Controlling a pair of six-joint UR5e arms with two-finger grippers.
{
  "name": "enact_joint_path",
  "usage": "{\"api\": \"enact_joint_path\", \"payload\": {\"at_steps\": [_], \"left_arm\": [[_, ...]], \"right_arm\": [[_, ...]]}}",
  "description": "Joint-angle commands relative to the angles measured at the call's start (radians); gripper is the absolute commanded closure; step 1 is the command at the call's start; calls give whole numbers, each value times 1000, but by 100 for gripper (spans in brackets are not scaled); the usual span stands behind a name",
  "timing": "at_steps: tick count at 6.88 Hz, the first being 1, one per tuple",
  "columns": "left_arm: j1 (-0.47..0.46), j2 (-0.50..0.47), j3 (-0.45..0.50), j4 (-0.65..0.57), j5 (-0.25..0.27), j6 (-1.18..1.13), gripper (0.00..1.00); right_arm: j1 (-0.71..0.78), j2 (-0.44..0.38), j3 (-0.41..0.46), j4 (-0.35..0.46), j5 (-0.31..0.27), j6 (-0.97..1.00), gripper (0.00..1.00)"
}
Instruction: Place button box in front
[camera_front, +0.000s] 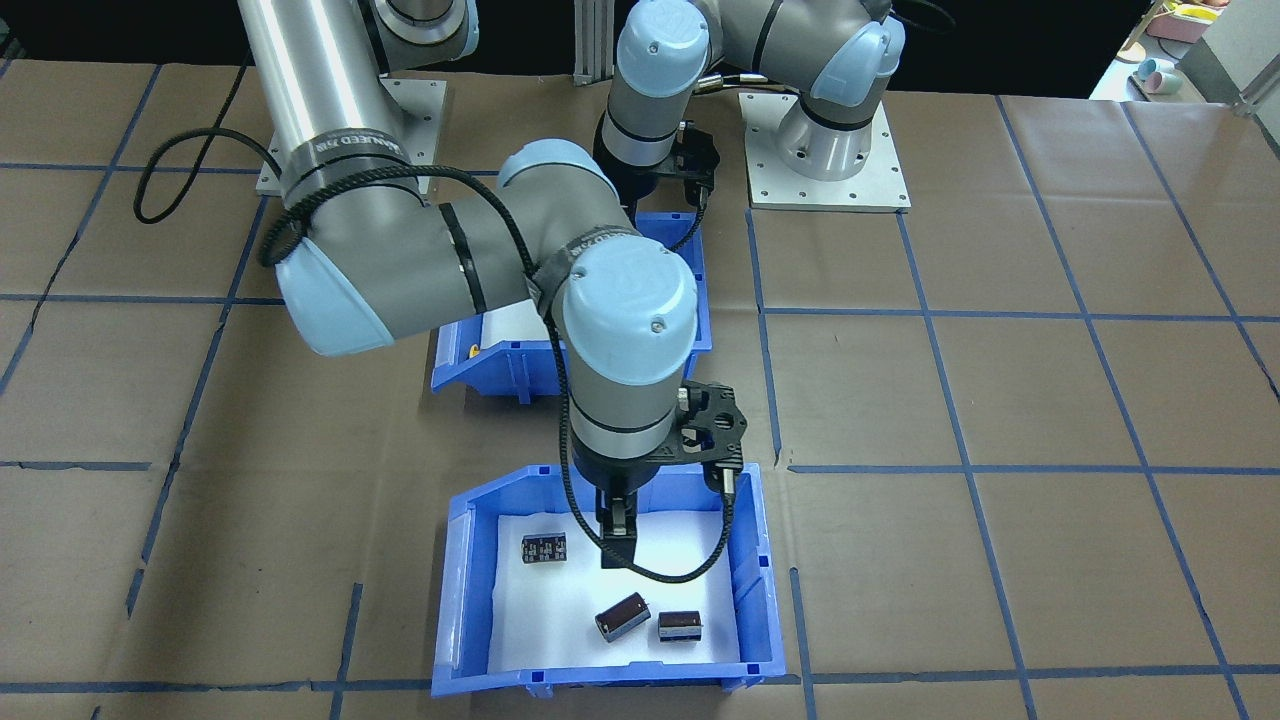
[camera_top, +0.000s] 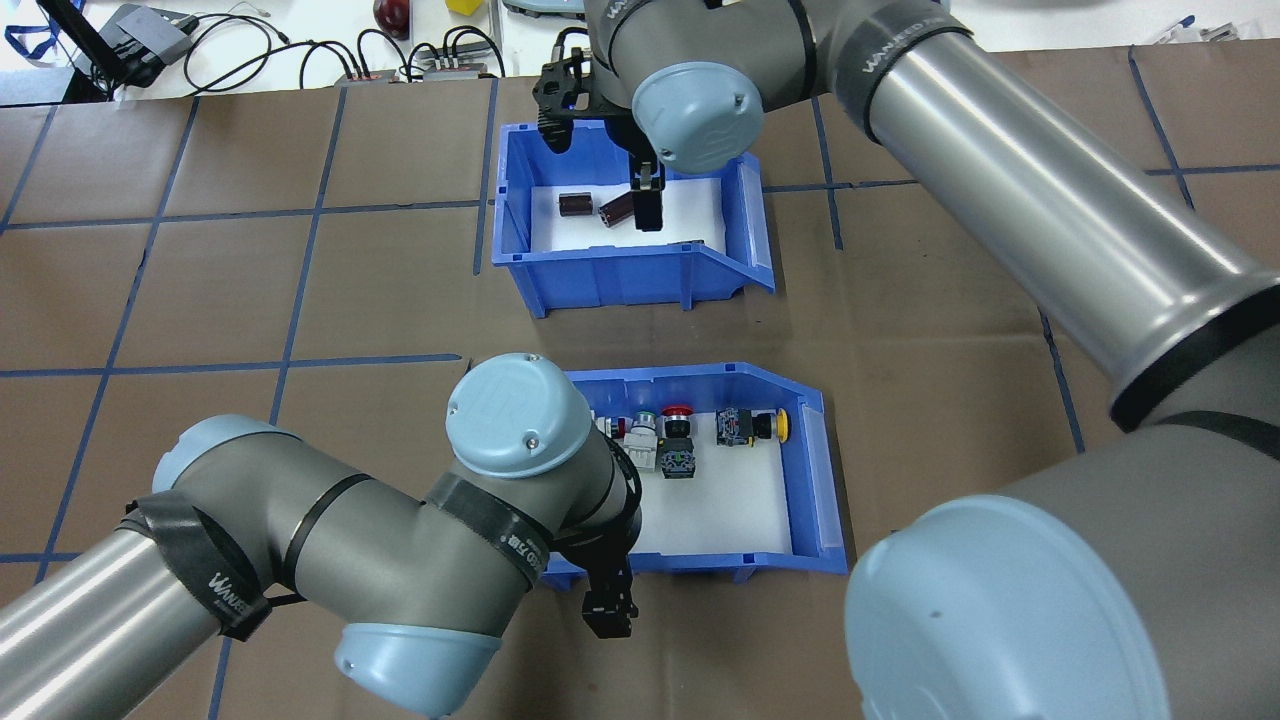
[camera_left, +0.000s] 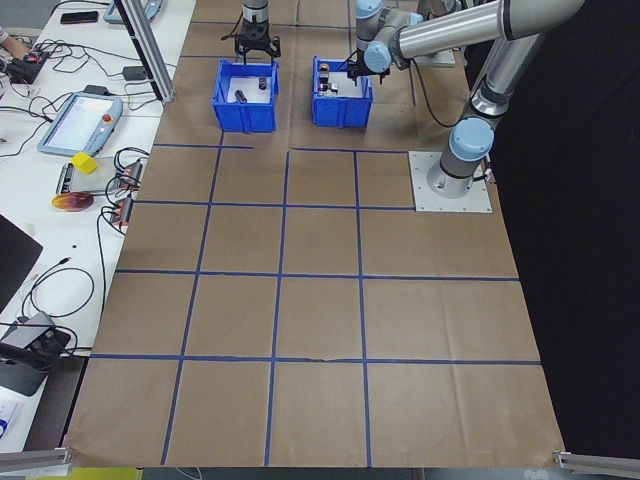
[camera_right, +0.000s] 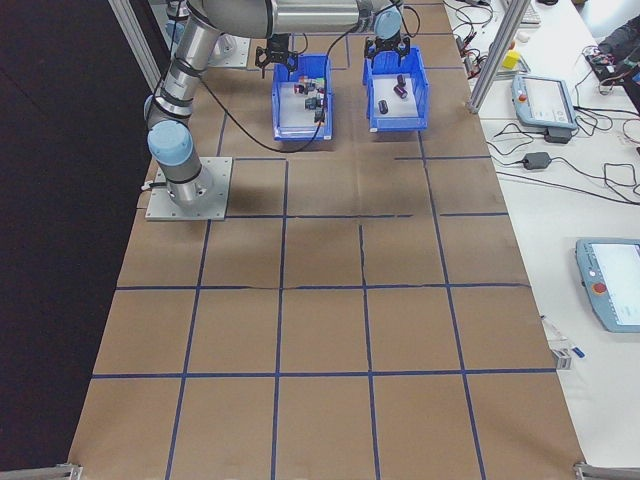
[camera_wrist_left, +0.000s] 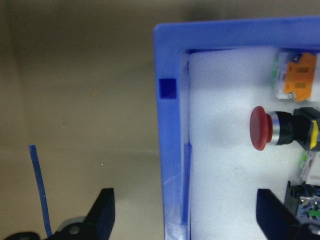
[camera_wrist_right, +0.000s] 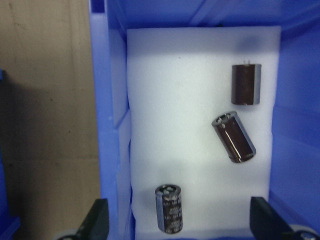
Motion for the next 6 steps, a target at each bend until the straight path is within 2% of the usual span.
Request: {"api": "enact_joint_path", "payload": {"at_steps": [1, 2, 3, 4, 5, 6], "left_arm": [[-6, -34, -3, 19, -4, -32, 40], [-6, -40, -5, 19, -10, -45, 72], [-6, -29, -5, 21, -9, -62, 93], [-6, -4, -3, 59, -1, -51, 100], [-3, 4, -2, 80, 35, -46, 100], [10, 12, 1, 85, 89, -14, 100]], "right_arm": [[55, 78, -8, 6, 4, 6, 0], [55, 97, 33, -5, 9, 3, 0], [52, 82, 70, -11, 7, 7, 0], [52, 70, 67, -9, 0, 12, 17], [50, 63, 60, -9, -12, 12, 59], [47, 53, 51, -6, -40, 3, 76]]}}
